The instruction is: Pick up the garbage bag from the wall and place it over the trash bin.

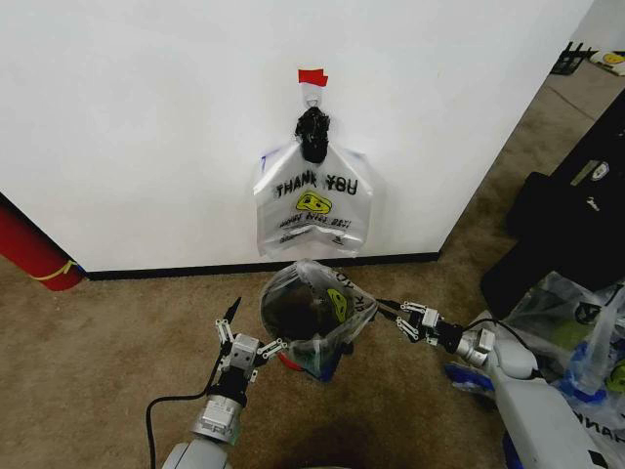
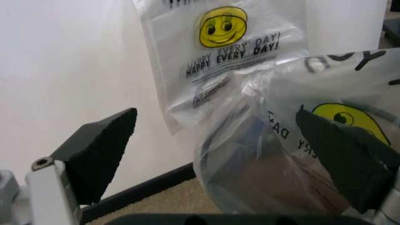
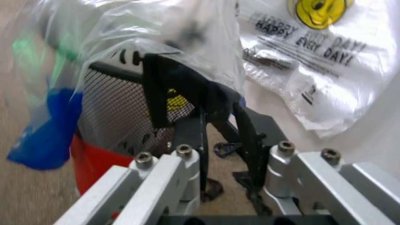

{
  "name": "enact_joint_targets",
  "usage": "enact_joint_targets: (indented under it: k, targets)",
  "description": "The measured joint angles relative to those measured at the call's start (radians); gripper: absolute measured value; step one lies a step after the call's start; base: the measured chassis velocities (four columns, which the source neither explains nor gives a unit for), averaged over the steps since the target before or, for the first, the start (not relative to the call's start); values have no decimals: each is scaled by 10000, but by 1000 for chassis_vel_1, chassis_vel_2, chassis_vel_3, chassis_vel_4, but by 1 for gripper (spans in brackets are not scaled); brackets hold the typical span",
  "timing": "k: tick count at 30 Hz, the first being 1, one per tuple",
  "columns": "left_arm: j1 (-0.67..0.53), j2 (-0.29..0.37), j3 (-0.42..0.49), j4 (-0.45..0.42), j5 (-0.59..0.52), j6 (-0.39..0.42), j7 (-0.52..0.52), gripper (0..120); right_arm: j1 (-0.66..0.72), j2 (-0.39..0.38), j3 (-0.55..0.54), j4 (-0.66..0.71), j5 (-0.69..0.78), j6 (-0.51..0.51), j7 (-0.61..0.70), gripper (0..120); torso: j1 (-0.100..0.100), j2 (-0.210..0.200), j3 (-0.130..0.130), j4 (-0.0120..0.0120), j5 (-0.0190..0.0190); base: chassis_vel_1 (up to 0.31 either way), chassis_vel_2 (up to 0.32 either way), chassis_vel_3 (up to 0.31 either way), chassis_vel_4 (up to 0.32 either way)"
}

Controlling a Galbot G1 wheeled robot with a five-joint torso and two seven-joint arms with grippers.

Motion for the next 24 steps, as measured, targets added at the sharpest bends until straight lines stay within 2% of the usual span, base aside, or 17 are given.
enact_joint_targets:
  k: [4, 6, 7, 11, 13, 15, 19, 22, 24]
  targets:
    - [-7, 4, 4, 23, 0, -12, -2, 100, -76, -19, 105, 287, -502, 325, 231, 26, 0, 0, 0, 0, 2, 0, 0, 0, 0]
    - [-20, 17, 6, 40, 0, -19, -4, 100, -152, -18, 257, 701, -1119, 671, 424, 36, 0, 0, 0, 1, 2, 0, 0, 0, 0]
    - [-20, 17, 6, 40, 0, -19, -4, 100, -152, -18, 257, 701, -1119, 671, 424, 36, 0, 0, 0, 1, 2, 0, 0, 0, 0]
    - [-52, 41, 4, 57, -1, -20, -6, 100, -209, 5, 565, 1331, -2289, 1177, 449, 50, 0, 0, 0, 1, 1, 0, 0, 0, 0]
    - [-56, 42, 4, 72, -3, -29, -6, 100, -208, 17, 661, 1498, -2840, 1428, 463, 61, 0, 0, 0, 0, 1, 0, 0, 0, 0]
    - [-57, 43, 4, 81, -3, -38, -9, 100, -201, 23, 668, 1545, -3031, 1549, 529, 64, 0, 0, 0, 0, 2, 0, 0, 0, 0]
    - [-59, 50, 4, 95, -3, -51, -13, 100, -143, 107, 604, 1554, -3379, 1776, 704, 81, 0, 0, 0, 0, 3, 0, 0, 0, 0]
    - [-69, 66, -2, 96, -9, -55, -16, 100, -74, 186, 558, 1515, -3485, 1869, 734, 78, 0, 0, 0, 1, 2, 0, 0, 0, 0]
    - [-69, 84, -17, 98, -16, -59, -19, 100, -14, 261, 473, 1431, -3499, 1878, 741, 68, 0, 0, 0, 1, 3, 0, 0, 0, 0]
